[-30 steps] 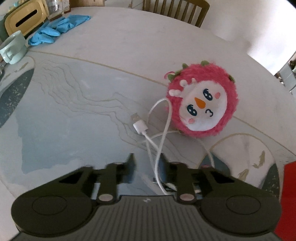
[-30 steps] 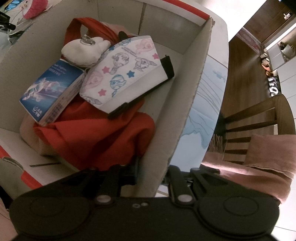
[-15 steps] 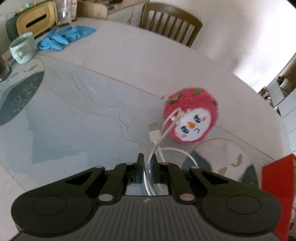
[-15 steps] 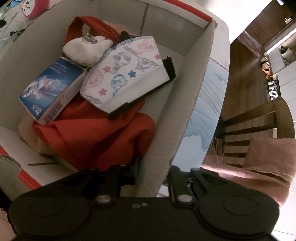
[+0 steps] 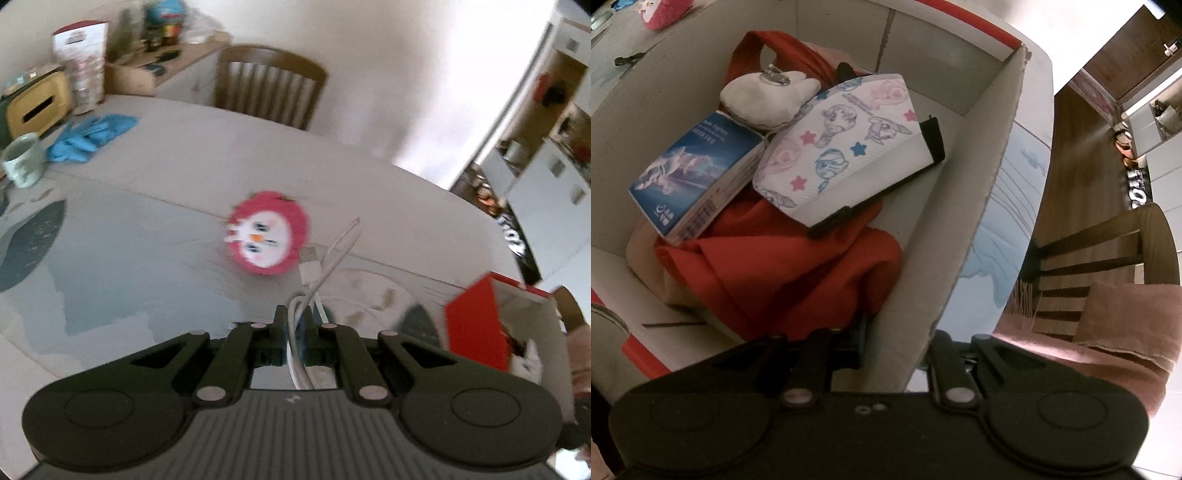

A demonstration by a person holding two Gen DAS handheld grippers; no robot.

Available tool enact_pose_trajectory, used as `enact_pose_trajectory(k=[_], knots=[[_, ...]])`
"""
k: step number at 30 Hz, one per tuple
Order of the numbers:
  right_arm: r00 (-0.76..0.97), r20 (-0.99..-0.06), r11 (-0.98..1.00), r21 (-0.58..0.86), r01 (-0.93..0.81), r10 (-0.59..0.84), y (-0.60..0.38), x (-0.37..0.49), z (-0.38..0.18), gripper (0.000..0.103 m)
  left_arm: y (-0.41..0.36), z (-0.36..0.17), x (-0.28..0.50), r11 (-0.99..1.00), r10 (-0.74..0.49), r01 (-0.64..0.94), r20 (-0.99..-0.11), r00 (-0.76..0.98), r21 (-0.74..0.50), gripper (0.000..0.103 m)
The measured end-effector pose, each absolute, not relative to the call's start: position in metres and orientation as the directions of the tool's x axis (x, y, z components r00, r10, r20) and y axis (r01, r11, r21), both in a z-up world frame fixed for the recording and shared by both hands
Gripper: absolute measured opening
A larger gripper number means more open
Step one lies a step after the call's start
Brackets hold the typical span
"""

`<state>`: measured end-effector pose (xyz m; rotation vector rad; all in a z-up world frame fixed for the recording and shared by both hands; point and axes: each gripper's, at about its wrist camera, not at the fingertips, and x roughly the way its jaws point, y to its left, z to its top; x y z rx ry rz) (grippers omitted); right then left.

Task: Organize objects
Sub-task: 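Carry the white cable with the left gripper toward the box, then lower the white cable onto the pouch in the box and open the left gripper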

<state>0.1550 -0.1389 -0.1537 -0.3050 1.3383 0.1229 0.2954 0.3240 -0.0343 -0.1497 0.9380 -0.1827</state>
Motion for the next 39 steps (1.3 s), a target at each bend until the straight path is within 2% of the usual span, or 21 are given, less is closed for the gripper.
enact_pose_trajectory(k=[19,27,39], knots=[[0.265,-0.962,0.952,-0.143,-0.27,-0.069,-0.14,0.147,-0.144,0.012,0.137,0.013,0.247,0.786,-0.536,0.578,-0.708,0.46,-0.22,0.005],[0.293,-0.955,0.958,-0.123,-0.259,-0.043,-0.144,0.143,-0.131,0.01,0.068,-0.003,0.242,0.694,-0.571,0.695,-0.733,0.371,-0.189,0.006],[0.308,-0.951,0.963,-0.11,-0.248,-0.029,-0.149,0.141,-0.129,0.009,-0.011,-0.071,0.235,0.59,-0.518,0.796,-0.821,0.241,-0.138,0.005]])
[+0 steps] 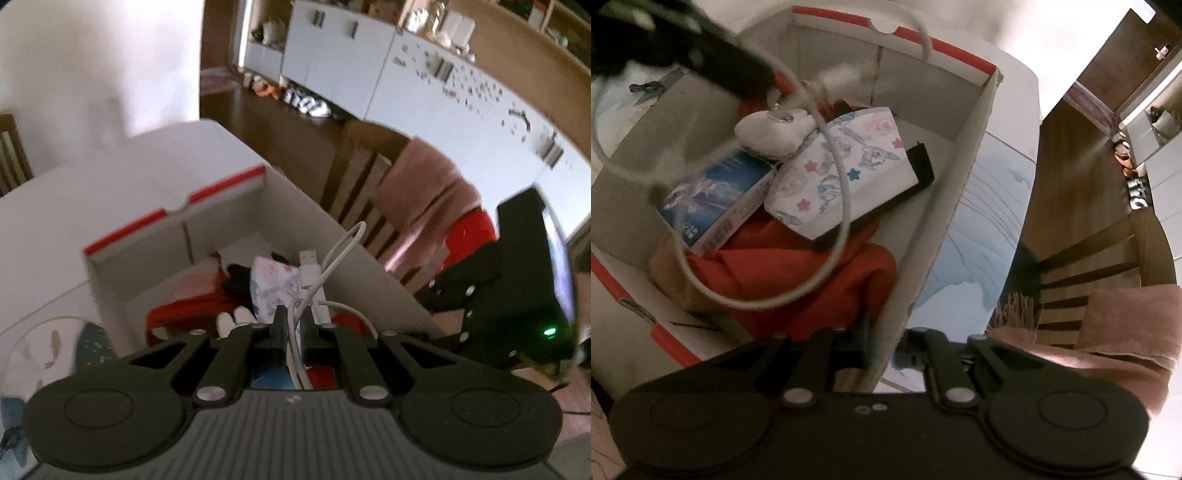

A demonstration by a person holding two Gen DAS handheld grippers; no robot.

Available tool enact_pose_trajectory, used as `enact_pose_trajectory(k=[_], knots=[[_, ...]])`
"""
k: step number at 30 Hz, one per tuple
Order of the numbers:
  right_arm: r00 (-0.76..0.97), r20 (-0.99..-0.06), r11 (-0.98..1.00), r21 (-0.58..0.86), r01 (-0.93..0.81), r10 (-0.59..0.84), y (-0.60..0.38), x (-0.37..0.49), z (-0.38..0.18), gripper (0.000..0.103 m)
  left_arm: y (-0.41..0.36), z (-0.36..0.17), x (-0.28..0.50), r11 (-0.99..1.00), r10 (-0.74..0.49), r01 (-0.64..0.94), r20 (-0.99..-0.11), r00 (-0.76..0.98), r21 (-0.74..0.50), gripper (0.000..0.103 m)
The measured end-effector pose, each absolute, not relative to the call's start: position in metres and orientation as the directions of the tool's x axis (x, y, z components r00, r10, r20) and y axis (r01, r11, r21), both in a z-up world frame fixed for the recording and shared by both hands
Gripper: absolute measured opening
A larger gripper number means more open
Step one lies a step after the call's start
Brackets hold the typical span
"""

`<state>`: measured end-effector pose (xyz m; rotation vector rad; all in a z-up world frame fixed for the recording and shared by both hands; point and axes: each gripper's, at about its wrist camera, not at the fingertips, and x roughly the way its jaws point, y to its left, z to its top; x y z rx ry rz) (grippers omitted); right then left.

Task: Organize objects
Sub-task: 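Lower the white cable onto the pouch in the box and open the left gripper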

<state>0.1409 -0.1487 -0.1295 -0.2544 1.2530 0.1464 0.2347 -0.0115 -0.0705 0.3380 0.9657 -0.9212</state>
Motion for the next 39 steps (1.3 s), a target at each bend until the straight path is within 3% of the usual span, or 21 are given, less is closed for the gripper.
enact_pose_trajectory(k=[14,24,30,32,34,39], knots=[[0.312,-0.95,0.963,-0.104,-0.248,-0.022,-0.149,0.139,-0.128,0.009,-0.038,-0.118,0.237,0.561,-0.351,0.827,-0.912,0.212,-0.023,0.005],[0.313,-0.949,0.963,-0.109,-0.246,-0.027,-0.149,0.139,-0.129,0.009,-0.037,-0.12,0.235,0.564,-0.339,0.826,-0.912,0.231,0.0,0.011],[0.313,-0.949,0.962,-0.111,-0.248,-0.029,-0.15,0.139,-0.129,0.009,-0.03,-0.114,0.232,0.57,-0.36,0.822,-0.901,0.243,-0.006,0.033],[0.312,-0.95,0.963,-0.11,-0.245,-0.029,-0.15,0.139,-0.129,0.009,-0.026,-0.11,0.231,0.572,-0.373,0.82,-0.894,0.249,-0.01,0.051],[0.312,-0.95,0.963,-0.111,-0.245,-0.03,-0.15,0.139,-0.129,0.009,-0.02,-0.104,0.229,0.574,-0.391,0.819,-0.885,0.253,-0.02,0.059],[0.312,-0.95,0.963,-0.112,-0.245,-0.031,-0.149,0.139,-0.129,0.009,-0.004,-0.087,0.227,0.589,-0.43,0.807,-0.863,0.266,-0.045,0.06]])
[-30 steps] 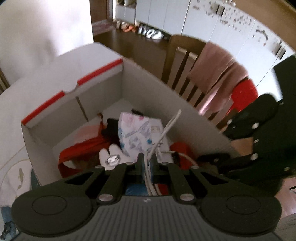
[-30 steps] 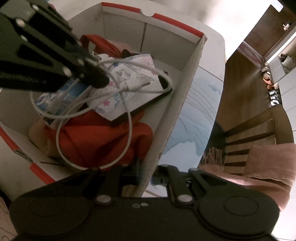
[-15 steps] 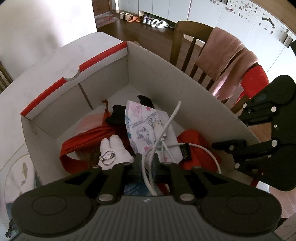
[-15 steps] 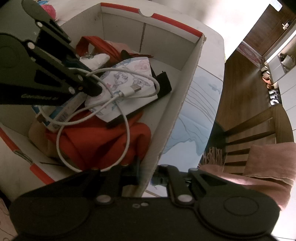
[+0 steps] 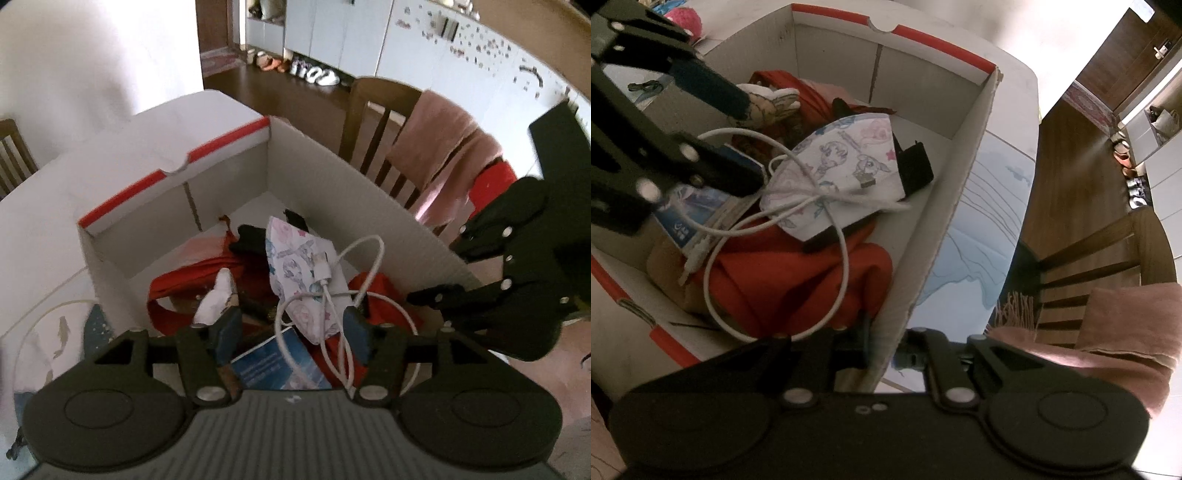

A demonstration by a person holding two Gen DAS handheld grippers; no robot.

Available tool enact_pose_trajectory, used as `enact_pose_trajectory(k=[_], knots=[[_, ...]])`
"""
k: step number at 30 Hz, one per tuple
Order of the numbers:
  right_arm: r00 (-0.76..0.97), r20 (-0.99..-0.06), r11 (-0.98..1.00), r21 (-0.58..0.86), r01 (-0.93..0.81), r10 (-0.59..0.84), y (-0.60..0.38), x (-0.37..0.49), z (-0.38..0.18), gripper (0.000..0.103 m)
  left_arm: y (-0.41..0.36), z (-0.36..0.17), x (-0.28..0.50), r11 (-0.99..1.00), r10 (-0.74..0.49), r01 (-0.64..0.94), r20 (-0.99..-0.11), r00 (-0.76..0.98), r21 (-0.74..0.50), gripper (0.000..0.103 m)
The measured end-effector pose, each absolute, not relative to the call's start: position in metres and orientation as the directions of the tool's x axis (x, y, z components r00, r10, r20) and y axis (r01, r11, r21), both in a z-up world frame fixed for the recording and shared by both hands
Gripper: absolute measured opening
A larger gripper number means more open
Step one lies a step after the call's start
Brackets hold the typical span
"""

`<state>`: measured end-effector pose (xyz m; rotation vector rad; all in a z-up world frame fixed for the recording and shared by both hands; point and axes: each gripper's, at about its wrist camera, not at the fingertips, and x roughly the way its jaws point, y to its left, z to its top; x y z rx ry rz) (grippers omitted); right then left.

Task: Organize objects
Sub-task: 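Lower the white cable onto the pouch in the box and open the left gripper, then move the left gripper back over the black cable on the table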

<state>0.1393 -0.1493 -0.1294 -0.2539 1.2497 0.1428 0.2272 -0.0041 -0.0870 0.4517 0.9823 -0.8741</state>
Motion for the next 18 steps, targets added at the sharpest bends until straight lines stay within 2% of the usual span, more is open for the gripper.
enact_pose_trajectory(k=[7,10,18], knots=[[0.309,-0.95,0.964,-0.114,-0.242,-0.035,-0.15,0.139,-0.129,0.009,0.023,-0.06,0.224,0.614,-0.495,0.785,-0.816,0.299,-0.085,0.069],[0.308,-0.951,0.964,-0.113,-0.24,-0.035,-0.15,0.14,-0.129,0.009,0.043,-0.052,0.224,0.635,-0.515,0.764,-0.798,0.315,-0.108,0.069],[0.303,-0.952,0.965,-0.112,-0.237,-0.036,-0.15,0.14,-0.13,0.009,0.113,-0.042,0.234,0.744,-0.474,0.66,-0.78,0.409,-0.106,0.071]])
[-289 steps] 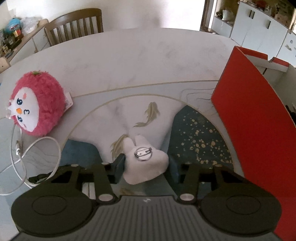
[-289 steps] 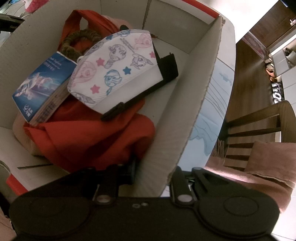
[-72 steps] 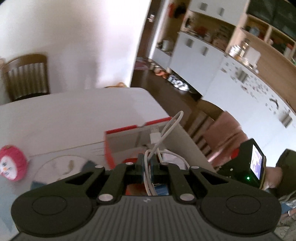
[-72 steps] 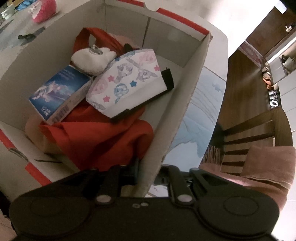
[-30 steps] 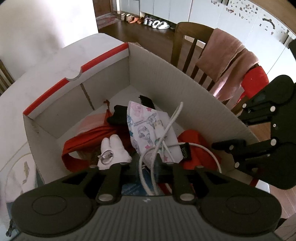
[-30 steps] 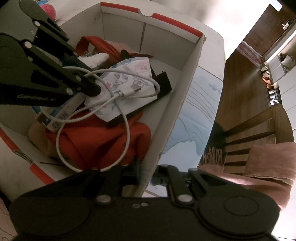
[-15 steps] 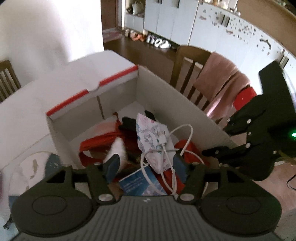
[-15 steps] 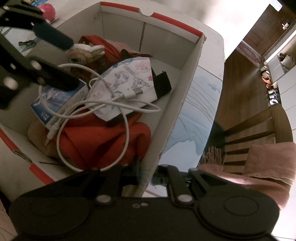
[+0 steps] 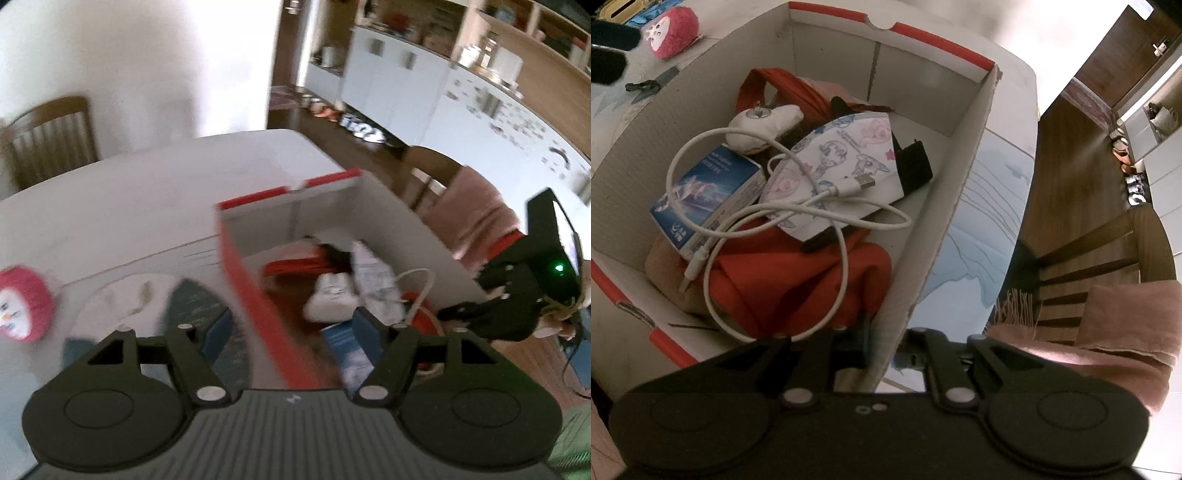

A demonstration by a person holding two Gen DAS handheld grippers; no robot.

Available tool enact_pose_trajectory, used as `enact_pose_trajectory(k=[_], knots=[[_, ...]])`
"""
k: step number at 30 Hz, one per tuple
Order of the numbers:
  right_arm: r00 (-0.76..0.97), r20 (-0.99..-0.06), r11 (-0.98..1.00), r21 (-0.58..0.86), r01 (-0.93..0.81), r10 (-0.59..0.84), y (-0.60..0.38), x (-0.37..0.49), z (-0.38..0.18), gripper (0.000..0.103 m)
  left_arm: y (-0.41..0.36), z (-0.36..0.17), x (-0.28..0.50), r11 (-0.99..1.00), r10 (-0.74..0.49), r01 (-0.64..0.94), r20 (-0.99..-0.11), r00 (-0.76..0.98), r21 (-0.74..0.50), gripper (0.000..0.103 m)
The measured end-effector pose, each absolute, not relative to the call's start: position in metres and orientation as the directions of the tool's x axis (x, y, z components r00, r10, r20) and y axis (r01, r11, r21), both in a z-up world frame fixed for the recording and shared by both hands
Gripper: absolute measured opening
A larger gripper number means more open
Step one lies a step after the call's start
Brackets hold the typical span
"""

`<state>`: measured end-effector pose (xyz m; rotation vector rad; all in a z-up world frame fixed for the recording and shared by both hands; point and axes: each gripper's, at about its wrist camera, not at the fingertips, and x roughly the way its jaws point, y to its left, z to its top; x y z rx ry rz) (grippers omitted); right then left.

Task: Organize objects
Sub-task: 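Move the left gripper back over the black cable on the table, then close the left gripper on the black cable and lift it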

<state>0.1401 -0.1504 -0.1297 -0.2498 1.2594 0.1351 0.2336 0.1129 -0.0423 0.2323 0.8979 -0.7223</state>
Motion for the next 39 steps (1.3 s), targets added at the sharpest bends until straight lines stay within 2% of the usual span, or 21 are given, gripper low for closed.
enact_pose_trajectory(k=[7,10,15,19,28,34,39], knots=[[0.295,-0.955,0.965,-0.115,-0.237,-0.041,-0.15,0.141,-0.13,0.009,0.181,-0.031,0.248,0.842,-0.398,0.533,-0.76,0.514,-0.08,0.071],[0.292,-0.955,0.963,-0.119,-0.244,-0.044,-0.149,0.142,-0.13,0.009,0.207,-0.027,0.255,0.876,-0.358,0.477,-0.753,0.553,-0.066,0.075],[0.285,-0.957,0.965,-0.114,-0.236,-0.044,-0.15,0.142,-0.13,0.009,0.246,-0.025,0.266,0.917,-0.294,0.397,-0.746,0.598,-0.043,0.076],[0.281,-0.959,0.968,-0.108,-0.225,-0.042,-0.151,0.143,-0.13,0.009,0.27,-0.034,0.278,0.937,-0.229,0.349,-0.757,0.613,-0.001,0.081],[0.271,-0.961,0.975,-0.11,-0.195,-0.054,-0.15,0.145,-0.132,0.009,0.326,-0.068,0.312,0.974,-0.122,0.227,-0.787,0.605,0.023,0.081],[0.26,-0.963,0.977,-0.116,-0.177,-0.068,-0.149,0.147,-0.132,0.01,0.337,-0.093,0.332,0.966,-0.13,0.258,-0.816,0.563,0.025,0.081],[0.249,-0.965,0.979,-0.124,-0.164,-0.08,-0.148,0.149,-0.133,0.01,0.322,-0.127,0.34,0.926,-0.142,0.371,-0.848,0.511,0.069,0.081]])
